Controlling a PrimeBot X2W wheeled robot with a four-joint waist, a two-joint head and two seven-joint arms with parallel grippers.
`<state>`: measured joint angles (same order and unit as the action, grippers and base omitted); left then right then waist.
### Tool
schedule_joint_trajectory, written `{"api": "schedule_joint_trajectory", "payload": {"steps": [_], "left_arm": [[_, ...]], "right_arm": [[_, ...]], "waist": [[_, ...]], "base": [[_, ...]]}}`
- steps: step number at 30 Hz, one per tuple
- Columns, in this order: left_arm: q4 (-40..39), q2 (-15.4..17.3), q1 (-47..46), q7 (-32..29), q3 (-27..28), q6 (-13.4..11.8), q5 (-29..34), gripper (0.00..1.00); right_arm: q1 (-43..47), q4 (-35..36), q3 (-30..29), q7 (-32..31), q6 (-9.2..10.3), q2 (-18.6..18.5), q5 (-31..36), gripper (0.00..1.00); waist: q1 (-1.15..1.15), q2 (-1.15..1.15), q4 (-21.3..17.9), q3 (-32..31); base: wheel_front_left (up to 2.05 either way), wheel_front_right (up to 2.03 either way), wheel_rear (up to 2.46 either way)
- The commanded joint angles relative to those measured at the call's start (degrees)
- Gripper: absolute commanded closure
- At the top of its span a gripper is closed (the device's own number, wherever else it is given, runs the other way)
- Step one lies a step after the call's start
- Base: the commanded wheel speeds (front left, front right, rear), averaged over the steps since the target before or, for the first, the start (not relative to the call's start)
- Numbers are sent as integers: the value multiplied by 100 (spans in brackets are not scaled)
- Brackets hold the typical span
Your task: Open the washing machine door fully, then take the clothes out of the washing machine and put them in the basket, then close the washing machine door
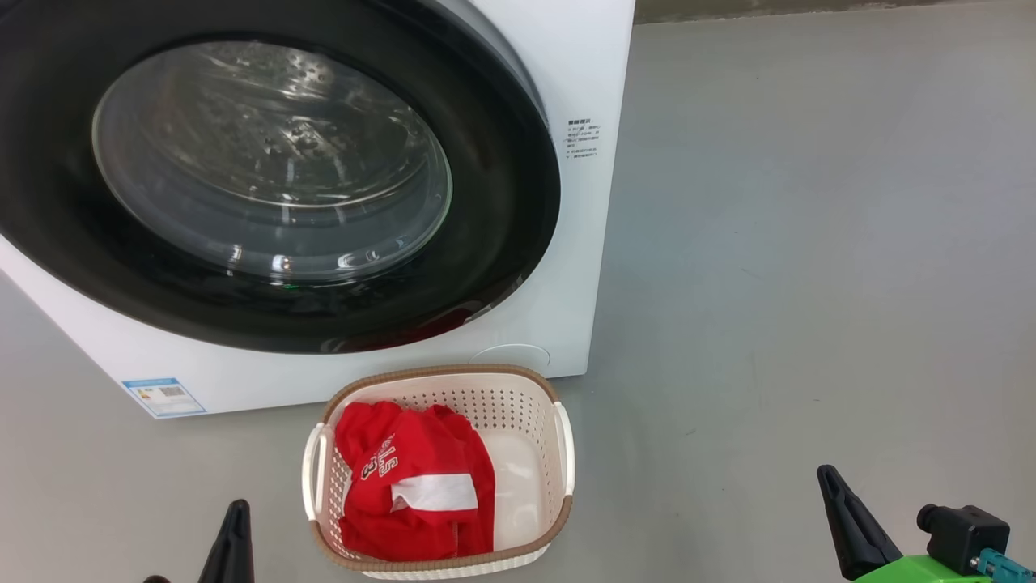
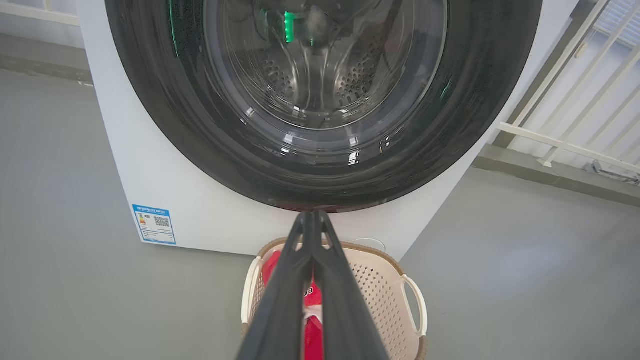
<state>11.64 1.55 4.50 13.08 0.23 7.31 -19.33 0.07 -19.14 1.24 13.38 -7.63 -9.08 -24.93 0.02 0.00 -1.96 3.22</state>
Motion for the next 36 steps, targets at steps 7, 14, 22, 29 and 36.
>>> {"api": "schedule_joint_trajectory", "payload": {"steps": [7, 14, 22, 29, 36], "left_arm": [[-75, 90, -184, -134, 64, 2, -567, 100], [-53, 105, -241, -238, 83, 3, -1013, 100], [-33, 119, -297, -344, 105, 4, -1459, 100], [-14, 130, -353, -451, 129, 5, -1901, 100], [6, 141, -409, -560, 155, 6, -2343, 100]], "right_arm": [[-147, 162, -57, -129, 2, -16, -514, 100], [-178, 183, -93, -239, 3, 17, -922, 100], [-209, 206, -130, -352, 3, 51, -1331, 100], [-239, 229, -168, -465, 4, 86, -1736, 100], [-269, 252, -208, -580, 5, 122, -2143, 100]], "waist": [[-2, 0, 13, -9], [-2, 0, 25, -28], [-2, 0, 36, -47], [-2, 0, 48, -66], [-2, 0, 60, -85]], "base": [[0, 0, 0], [0, 0, 0], [0, 0, 0], [0, 0, 0], [0, 0, 0]]}}
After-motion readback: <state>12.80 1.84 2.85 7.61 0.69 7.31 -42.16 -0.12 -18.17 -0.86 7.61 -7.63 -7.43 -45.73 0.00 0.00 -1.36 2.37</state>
